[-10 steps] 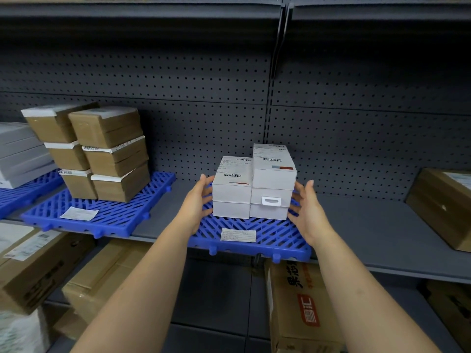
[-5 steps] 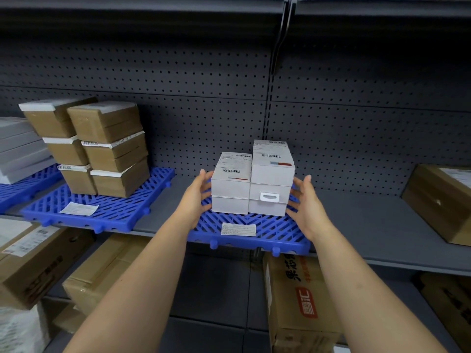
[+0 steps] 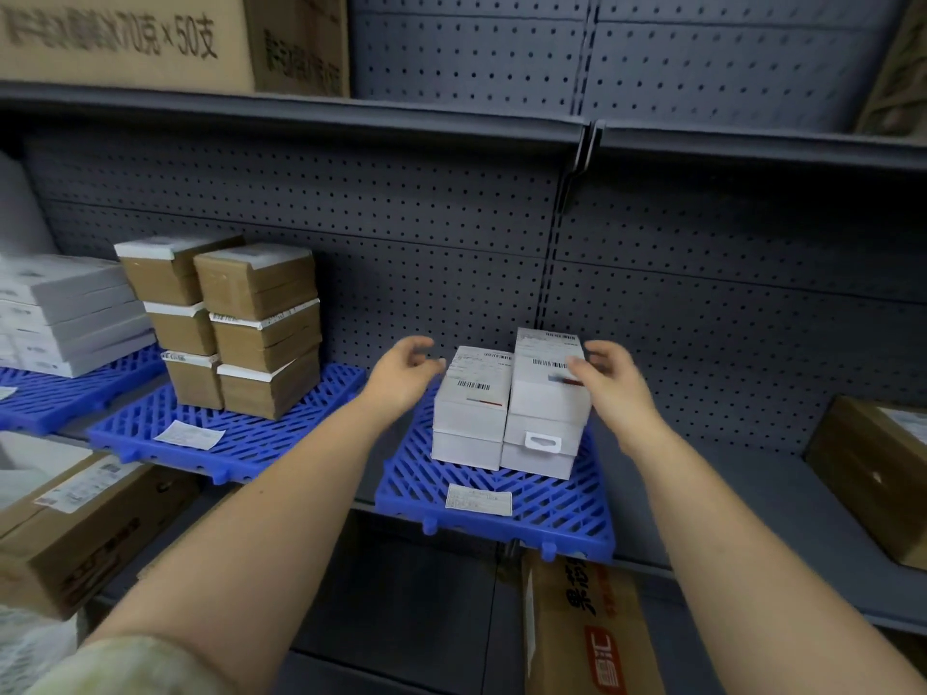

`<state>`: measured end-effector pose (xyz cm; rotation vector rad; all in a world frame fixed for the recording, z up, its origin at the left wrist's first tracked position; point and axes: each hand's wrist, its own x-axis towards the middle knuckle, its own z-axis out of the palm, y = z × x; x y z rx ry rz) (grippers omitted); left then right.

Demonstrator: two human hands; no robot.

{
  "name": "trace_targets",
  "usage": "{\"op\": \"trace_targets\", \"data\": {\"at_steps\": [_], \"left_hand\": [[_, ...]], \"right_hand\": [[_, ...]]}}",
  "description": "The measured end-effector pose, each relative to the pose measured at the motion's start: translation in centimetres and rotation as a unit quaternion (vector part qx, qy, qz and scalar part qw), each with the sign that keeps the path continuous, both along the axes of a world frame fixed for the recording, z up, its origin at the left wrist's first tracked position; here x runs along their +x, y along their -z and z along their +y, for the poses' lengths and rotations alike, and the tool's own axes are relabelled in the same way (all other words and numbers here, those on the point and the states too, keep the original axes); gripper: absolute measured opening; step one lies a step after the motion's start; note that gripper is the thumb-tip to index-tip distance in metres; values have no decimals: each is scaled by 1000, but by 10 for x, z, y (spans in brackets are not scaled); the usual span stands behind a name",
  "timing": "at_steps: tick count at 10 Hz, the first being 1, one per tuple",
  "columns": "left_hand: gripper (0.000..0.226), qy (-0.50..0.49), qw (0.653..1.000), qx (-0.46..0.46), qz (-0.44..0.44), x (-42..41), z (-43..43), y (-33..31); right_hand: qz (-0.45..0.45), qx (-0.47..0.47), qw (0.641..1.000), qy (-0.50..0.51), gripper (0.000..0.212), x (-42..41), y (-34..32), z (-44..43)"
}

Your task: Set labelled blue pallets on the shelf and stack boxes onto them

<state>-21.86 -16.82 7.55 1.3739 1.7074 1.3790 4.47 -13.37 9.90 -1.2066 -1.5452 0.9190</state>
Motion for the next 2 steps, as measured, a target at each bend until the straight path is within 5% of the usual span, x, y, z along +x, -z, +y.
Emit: {"op": "trace_targets", "data": {"at_steps": [1, 2], "left_hand": [[49, 11, 971, 40, 235, -18, 4, -47], [53, 4, 899, 42, 436, -29, -5, -83]], "right_hand": [[-142, 82, 986, -21, 56, -23, -44, -5], [-260, 153, 953, -25, 61, -55, -73, -17]]}}
